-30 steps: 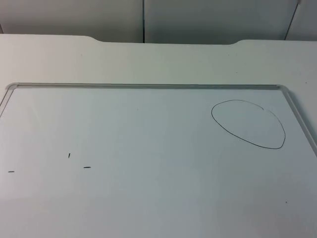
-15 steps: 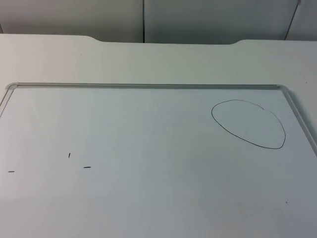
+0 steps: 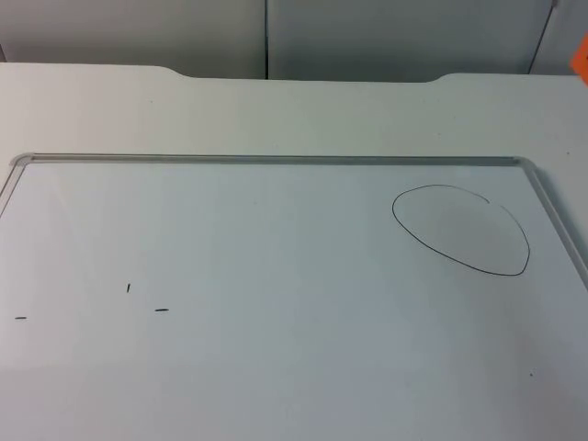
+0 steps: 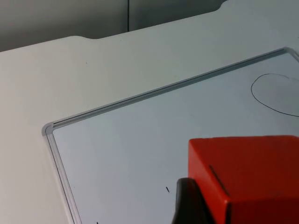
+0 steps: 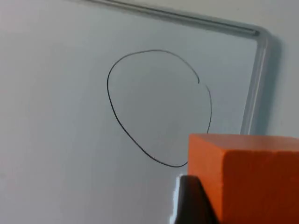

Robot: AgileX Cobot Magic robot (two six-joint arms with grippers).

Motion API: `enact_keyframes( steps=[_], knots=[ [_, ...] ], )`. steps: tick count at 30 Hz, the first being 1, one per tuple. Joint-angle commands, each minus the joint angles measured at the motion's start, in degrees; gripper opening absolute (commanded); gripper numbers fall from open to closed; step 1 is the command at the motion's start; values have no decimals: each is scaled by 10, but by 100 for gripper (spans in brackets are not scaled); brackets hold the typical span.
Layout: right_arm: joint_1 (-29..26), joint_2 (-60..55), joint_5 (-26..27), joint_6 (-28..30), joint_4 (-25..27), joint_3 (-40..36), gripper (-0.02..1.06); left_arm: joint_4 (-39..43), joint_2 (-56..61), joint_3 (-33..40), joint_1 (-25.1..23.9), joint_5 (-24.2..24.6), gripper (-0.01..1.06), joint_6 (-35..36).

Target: Pick up one cube with the left hand and another cube with the right hand. First place the cube in the right hand at the target position, then stack the cube in the left hand on top.

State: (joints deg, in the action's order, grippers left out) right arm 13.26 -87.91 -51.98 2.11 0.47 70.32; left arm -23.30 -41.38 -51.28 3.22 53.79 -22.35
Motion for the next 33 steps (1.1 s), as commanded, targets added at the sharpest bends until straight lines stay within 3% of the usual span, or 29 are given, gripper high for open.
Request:
enact_keyframes(
  steps=[1, 9, 20, 26, 33],
  knots=[
    [9, -32, 19, -12, -5, 6, 0, -9, 4, 1, -1, -8, 0, -2],
    [75, -161, 112, -93, -73, 6, 0, -9, 2, 1, -1, -8, 0, -2],
    [79, -266, 199, -102, -82, 6, 0, -7, 3, 1, -1, -2, 0, 3],
    [79, -285, 218, -103, -84, 9, 0, -7, 3, 1, -1, -1, 0, 4],
    [79, -318, 200, -103, -83, 30, 0, -7, 3, 1, -1, -1, 0, 4]
  ],
)
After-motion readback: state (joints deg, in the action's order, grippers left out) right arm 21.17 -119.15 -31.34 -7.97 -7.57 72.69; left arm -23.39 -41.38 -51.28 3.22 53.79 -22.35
